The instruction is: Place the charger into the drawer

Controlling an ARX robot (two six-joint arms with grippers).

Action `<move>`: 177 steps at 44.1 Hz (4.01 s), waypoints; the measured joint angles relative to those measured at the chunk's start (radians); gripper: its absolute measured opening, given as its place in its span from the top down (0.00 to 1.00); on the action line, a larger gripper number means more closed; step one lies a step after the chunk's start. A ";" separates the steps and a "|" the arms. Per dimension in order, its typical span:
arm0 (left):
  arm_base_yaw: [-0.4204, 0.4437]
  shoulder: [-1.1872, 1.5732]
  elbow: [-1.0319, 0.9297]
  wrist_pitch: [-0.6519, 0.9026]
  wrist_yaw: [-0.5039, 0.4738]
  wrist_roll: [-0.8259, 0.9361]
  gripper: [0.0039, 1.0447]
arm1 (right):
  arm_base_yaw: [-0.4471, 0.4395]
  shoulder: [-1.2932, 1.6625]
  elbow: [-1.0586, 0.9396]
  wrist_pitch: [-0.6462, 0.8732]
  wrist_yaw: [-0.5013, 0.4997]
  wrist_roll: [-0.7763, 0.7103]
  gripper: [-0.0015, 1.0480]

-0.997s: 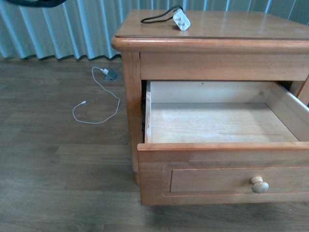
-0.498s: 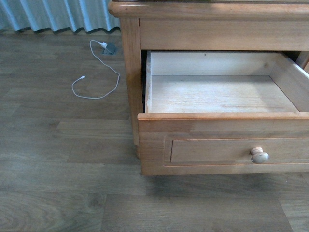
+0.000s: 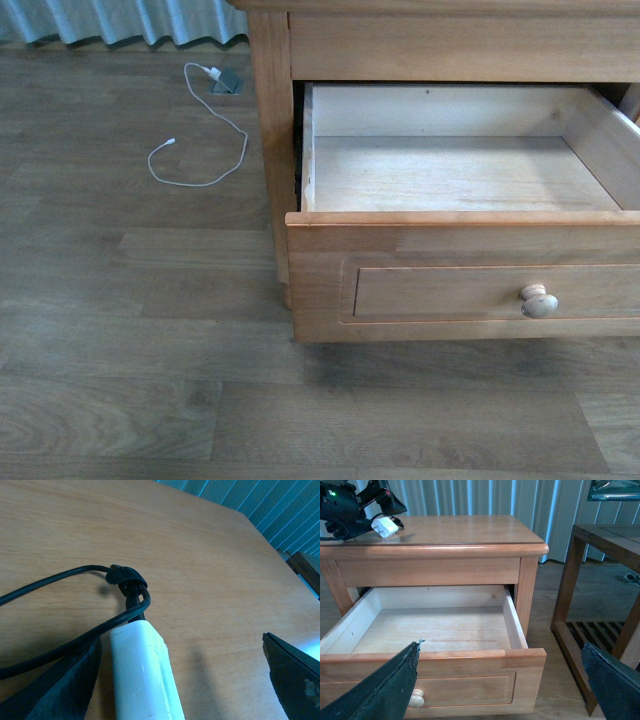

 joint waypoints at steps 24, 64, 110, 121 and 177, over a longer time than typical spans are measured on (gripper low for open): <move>-0.013 0.075 0.229 -0.323 -0.013 0.061 0.06 | 0.000 0.000 0.000 0.000 0.000 0.000 0.08; 0.041 -0.067 -0.014 -0.146 -0.078 0.018 0.78 | 0.000 0.000 0.000 0.000 0.000 0.000 0.08; -0.145 -0.444 -0.766 0.010 0.246 0.460 0.78 | 0.000 0.000 0.000 0.000 0.000 0.000 0.08; -0.147 -0.261 -0.632 0.000 0.171 0.428 0.78 | 0.000 0.000 0.000 0.000 0.000 0.000 0.08; -0.030 -1.637 -1.500 -0.052 -0.652 0.135 0.06 | 0.000 0.000 0.000 0.000 0.000 0.000 0.08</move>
